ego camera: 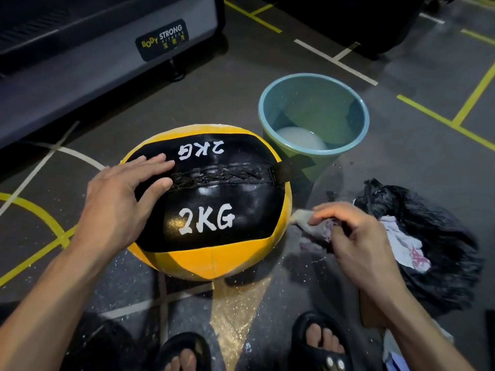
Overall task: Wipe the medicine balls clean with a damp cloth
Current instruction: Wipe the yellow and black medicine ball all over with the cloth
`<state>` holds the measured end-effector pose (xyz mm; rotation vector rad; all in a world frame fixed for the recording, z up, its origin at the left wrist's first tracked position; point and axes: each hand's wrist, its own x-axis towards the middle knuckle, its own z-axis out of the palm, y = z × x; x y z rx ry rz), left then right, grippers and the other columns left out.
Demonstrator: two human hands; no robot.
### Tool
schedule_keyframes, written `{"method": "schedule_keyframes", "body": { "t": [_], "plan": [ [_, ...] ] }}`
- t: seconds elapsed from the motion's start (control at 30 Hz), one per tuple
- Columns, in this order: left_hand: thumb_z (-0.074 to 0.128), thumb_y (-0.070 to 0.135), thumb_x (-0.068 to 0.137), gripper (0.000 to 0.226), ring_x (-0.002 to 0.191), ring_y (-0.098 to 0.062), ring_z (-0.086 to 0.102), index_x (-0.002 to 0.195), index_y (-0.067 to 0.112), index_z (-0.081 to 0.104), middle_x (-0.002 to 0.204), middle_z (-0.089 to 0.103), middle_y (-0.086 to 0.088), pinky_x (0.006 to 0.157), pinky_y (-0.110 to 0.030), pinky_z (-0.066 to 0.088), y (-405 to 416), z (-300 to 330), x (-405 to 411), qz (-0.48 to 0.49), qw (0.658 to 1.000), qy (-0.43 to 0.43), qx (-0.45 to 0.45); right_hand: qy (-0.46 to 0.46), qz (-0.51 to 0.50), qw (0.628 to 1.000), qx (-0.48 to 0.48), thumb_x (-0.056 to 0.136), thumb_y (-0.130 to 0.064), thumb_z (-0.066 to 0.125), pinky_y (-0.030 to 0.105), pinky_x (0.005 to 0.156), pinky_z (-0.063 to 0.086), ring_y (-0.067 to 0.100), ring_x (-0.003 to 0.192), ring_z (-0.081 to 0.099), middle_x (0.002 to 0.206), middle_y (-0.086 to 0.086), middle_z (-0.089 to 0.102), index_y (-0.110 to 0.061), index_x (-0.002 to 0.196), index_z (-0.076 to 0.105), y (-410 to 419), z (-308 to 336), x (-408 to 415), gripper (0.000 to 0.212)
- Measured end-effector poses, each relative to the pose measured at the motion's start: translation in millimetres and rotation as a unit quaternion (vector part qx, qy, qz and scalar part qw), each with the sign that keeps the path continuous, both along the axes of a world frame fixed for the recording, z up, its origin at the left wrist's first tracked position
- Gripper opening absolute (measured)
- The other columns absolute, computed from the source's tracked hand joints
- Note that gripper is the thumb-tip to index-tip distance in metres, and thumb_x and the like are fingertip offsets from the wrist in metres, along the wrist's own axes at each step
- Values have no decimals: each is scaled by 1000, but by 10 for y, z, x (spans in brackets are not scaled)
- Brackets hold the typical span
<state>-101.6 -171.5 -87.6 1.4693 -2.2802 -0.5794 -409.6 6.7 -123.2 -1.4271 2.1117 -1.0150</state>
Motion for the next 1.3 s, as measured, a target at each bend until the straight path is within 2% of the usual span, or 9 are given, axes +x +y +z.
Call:
{"method": "schedule_keyframes", "body": {
  "t": [0.13,0.23,0.4,0.53,0.67,0.87,1.07,1.2,1.3],
  "plan": [
    [51,49,95,45,143,-16,46,136,35,64,147,56,14,118,-63,27,3,50,-36,-13,999,-45,-20,34,-52,998,9,88,-16,56,4,93,33,10,109,60,119,-3,65,-20,89,76,-242,-54,-75,21],
    [62,35,98,38,140,-22,48,135,31,65,147,58,9,118,-61,27,37,88,-83,-5,995,-84,-54,14,-57,998,-13,91,-35,52,1,97,31,5,114,58,122,-2,65,-17,100,79,-460,-6,34,33],
    [61,16,97,35,113,-29,58,129,29,69,130,68,6,96,-51,44,211,149,-321,-43,988,-88,-119,39,-20,987,-151,88,-5,66,18,105,45,9,119,61,133,2,64,-9,105,77,-550,-8,552,20],
    [53,50,95,47,115,-23,57,138,33,60,128,67,10,97,-49,49,366,238,-707,-106,991,-46,-71,-18,-20,982,-185,87,11,65,21,107,45,7,124,60,132,0,66,-7,121,71,-478,17,671,39],
    [46,69,91,50,113,-20,50,136,49,56,127,60,22,94,-45,43,411,136,-998,-145,978,-114,-100,-147,-28,976,-159,89,1,73,27,101,51,8,117,66,126,-12,69,-19,132,62,-327,51,673,48],
    [60,52,93,28,111,-16,52,116,43,73,126,64,26,95,-38,35,466,-113,-898,-119,985,-44,-115,-249,-127,945,-171,86,6,71,44,98,57,15,110,71,115,-3,75,-28,111,67,-335,28,197,42],
    [65,46,91,30,114,-9,49,120,40,71,129,64,27,99,-33,30,429,-155,-919,-119,987,0,-111,-203,-74,964,-157,92,1,67,35,92,59,9,104,72,111,-7,75,-18,121,69,-462,-14,500,35],
    [68,44,87,28,113,-6,48,115,39,72,125,65,29,99,-30,27,363,-186,-895,-113,989,21,-98,-92,22,989,-118,89,-7,74,27,58,56,8,68,69,94,-14,75,-27,114,72,-64,-53,727,33],
    [72,43,88,26,113,-5,48,114,38,73,125,65,29,101,-30,26,356,-187,-888,-115,989,36,-89,-75,13,991,-113,86,-3,75,18,55,49,4,64,64,85,-11,73,-27,108,74,17,69,485,32]
  ]
}}
